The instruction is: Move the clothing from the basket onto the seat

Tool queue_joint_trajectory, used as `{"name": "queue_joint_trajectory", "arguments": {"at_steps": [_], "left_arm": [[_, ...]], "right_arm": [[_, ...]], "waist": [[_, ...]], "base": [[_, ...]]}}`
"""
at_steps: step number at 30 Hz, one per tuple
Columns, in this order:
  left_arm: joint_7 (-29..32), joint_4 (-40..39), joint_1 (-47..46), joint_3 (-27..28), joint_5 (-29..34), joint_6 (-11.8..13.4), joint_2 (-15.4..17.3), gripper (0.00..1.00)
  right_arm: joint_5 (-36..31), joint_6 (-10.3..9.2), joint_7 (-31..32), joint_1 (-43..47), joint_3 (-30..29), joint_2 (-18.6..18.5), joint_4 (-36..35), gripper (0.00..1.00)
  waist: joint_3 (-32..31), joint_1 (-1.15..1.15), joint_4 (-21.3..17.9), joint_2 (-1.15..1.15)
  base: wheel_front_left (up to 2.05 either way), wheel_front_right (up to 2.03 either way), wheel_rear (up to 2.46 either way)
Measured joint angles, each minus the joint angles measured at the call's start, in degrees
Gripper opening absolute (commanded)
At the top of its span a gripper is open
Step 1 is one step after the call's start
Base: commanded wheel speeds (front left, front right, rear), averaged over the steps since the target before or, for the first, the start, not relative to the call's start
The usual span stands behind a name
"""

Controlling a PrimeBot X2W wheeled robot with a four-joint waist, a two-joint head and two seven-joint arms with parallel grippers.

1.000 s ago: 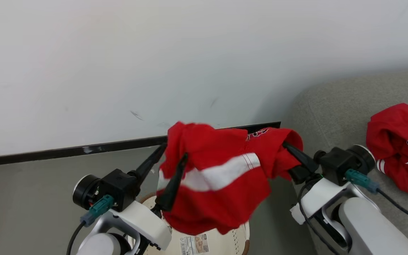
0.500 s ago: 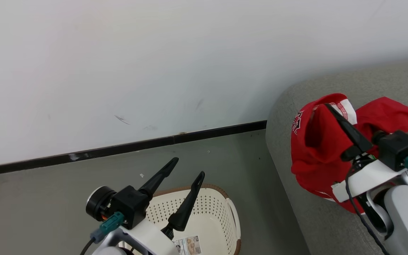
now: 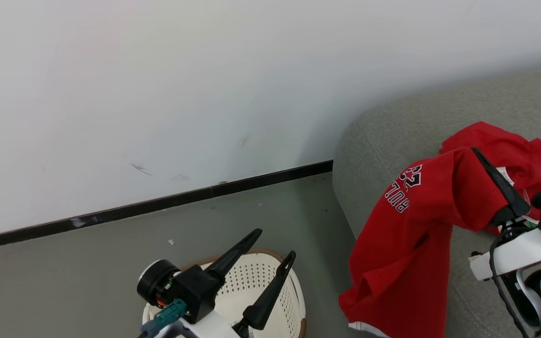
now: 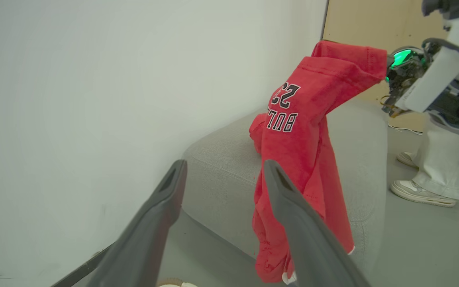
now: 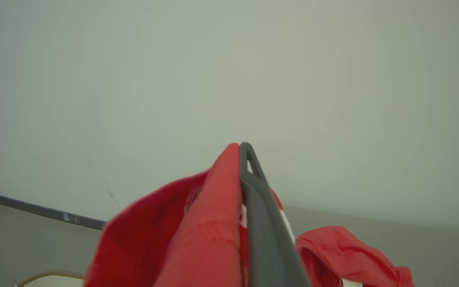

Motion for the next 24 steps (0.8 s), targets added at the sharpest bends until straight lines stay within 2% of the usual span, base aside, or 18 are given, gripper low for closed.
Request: {"name": "queue_joint_trajectory", "arguments": {"at_steps": [10,17,24], "left_arm": [[-0.6,0.3,0.1,-1.4,0.0,-0.5,-0.7,1.00],[-1.1,0.5,1.2,-1.6,0.2,-0.5,-0.8,1.00],[-1.5,0.2,1.2,-1.1,0.5,-0.2,-0.8,1.00]], "right_arm": [[-0.9,0.00,0.0,2.9,-0.2,0.3,-1.7,0.00],[0.6,0.00,0.0,2.9,2.6,0.3,-1.4,0.00],[1.0,0.00,0.1,-8.1,3.9,-3.2,-0.8,0.00]], "waist": [[-0.3,0.00,-3.0,0.00],[-0.2,0.00,-5.3,0.00],[0.4,0.00,-7.0,0.00]], "base": [[0.00,0.00,0.00],[0.00,0.00,0.00],[0.00,0.00,0.00]]}}
